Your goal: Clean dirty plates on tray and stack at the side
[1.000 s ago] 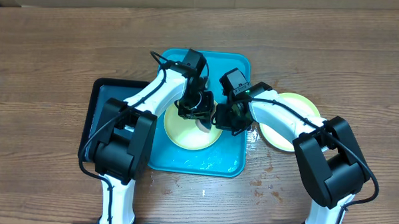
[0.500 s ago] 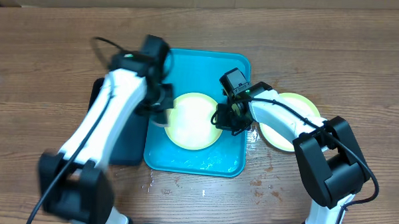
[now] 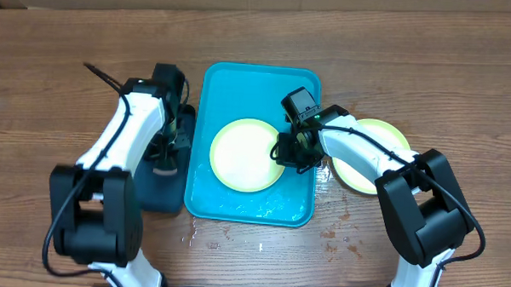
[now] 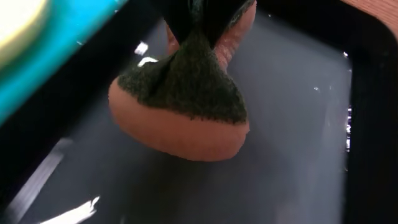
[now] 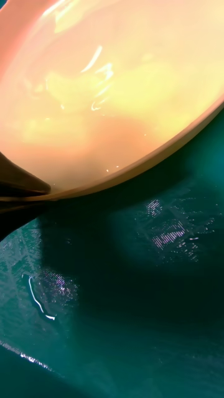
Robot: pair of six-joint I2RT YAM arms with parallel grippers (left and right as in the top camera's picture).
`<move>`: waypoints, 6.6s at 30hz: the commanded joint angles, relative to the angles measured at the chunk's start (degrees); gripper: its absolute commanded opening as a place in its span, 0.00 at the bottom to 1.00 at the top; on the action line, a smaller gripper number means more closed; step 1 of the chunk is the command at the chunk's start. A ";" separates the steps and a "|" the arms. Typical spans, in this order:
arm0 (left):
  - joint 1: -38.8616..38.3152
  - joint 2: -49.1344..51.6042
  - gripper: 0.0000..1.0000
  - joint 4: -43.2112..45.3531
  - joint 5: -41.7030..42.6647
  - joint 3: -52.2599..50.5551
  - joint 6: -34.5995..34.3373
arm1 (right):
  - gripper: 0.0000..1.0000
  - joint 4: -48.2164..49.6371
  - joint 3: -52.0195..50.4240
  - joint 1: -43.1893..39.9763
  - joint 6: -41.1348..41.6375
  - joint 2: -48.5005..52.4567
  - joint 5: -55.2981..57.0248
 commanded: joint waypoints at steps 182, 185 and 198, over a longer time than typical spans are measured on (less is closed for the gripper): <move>6.62 -49.16 1.00 -22.18 18.14 33.11 4.33 | 1.00 -17.31 1.44 -15.82 -22.99 -72.54 6.21; 6.62 -49.16 1.00 -22.18 18.14 33.11 4.33 | 1.00 -8.33 -8.96 -18.16 -22.95 -78.53 8.57; 6.62 -49.16 1.00 -22.16 18.14 33.11 4.33 | 1.00 12.31 -48.92 -24.46 -22.49 -105.04 7.34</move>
